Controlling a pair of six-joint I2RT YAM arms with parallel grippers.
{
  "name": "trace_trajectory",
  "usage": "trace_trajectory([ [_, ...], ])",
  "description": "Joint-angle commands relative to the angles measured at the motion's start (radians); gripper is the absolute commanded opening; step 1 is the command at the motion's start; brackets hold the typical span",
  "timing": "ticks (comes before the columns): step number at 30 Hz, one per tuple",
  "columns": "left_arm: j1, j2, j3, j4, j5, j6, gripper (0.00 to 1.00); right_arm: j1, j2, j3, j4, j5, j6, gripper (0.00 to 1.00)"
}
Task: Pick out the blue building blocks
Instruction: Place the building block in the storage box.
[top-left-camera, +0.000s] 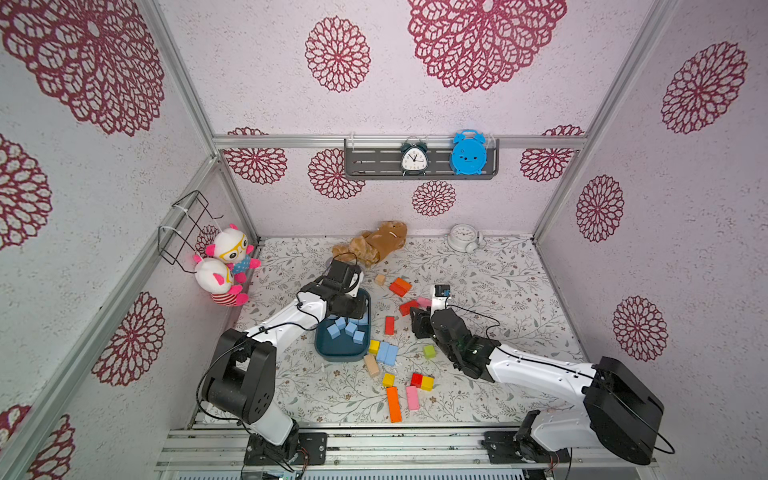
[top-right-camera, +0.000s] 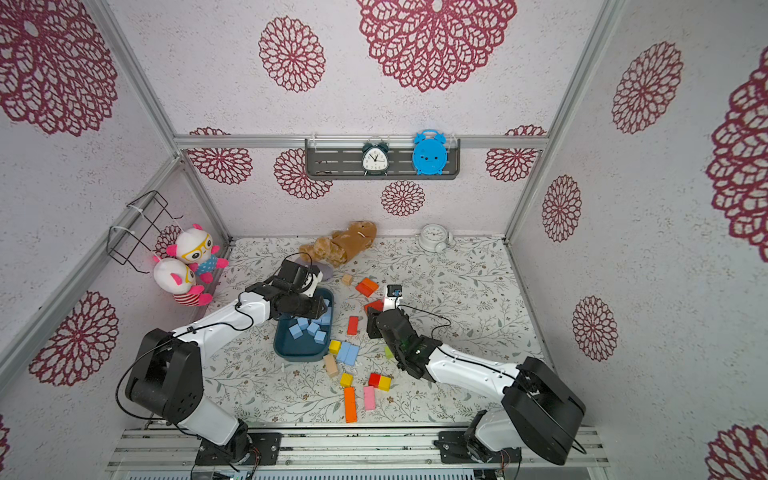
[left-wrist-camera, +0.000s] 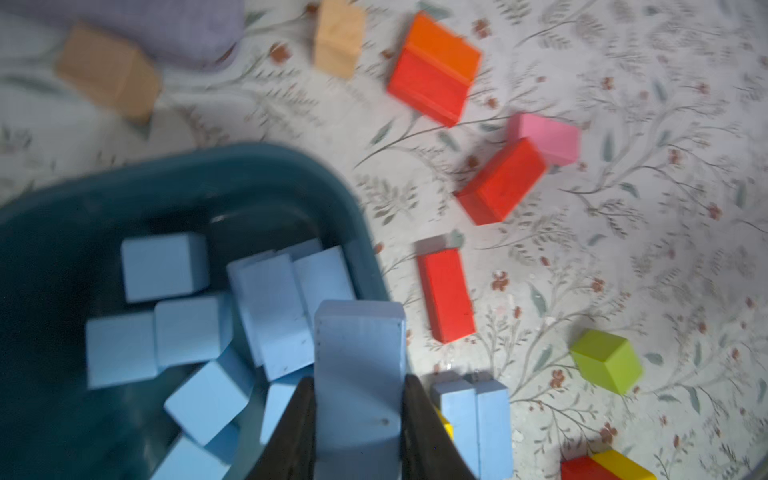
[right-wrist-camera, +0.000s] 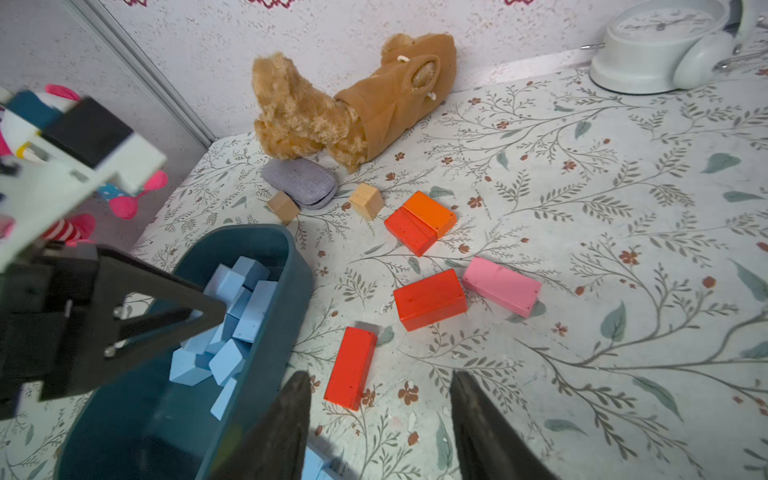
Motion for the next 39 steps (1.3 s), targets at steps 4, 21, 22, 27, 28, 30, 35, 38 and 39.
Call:
trace_trajectory([
  [4,0.022,-0.063,-0.064,0.093,-0.101,-0.111,0.21,-0.004,0.013,0.03,0.046,-0.029,-0.021,0.57],
  [21,0.093,0.004,-0.015,0.103,-0.048,-0.12,0.53,-0.004,0.049,0.064,0.039,-0.058,-0.021,0.57],
  [22,0.093,0.007,-0.017,0.102,-0.047,-0.12,0.53,-0.004,0.049,0.064,0.038,-0.058,-0.022,0.57],
  [27,0.093,0.024,-0.022,0.101,-0.048,-0.135,0.49,-0.004,0.047,0.063,0.038,-0.058,-0.022,0.57],
  [28,0.093,0.029,-0.023,0.098,-0.051,-0.139,0.47,-0.005,0.045,0.062,0.038,-0.058,-0.021,0.57],
  [30,0.092,0.04,-0.026,0.097,-0.063,-0.144,0.45,-0.004,0.045,0.06,0.038,-0.058,-0.021,0.57],
  [35,0.095,0.068,-0.025,0.101,-0.068,-0.143,0.44,-0.004,0.039,0.058,0.038,-0.054,-0.021,0.57],
  [38,0.095,0.084,-0.016,0.1,-0.048,-0.145,0.41,-0.004,0.039,0.057,0.038,-0.054,-0.021,0.57],
  [39,0.095,0.088,-0.015,0.098,-0.048,-0.146,0.4,-0.004,0.038,0.057,0.036,-0.054,-0.021,0.57],
])
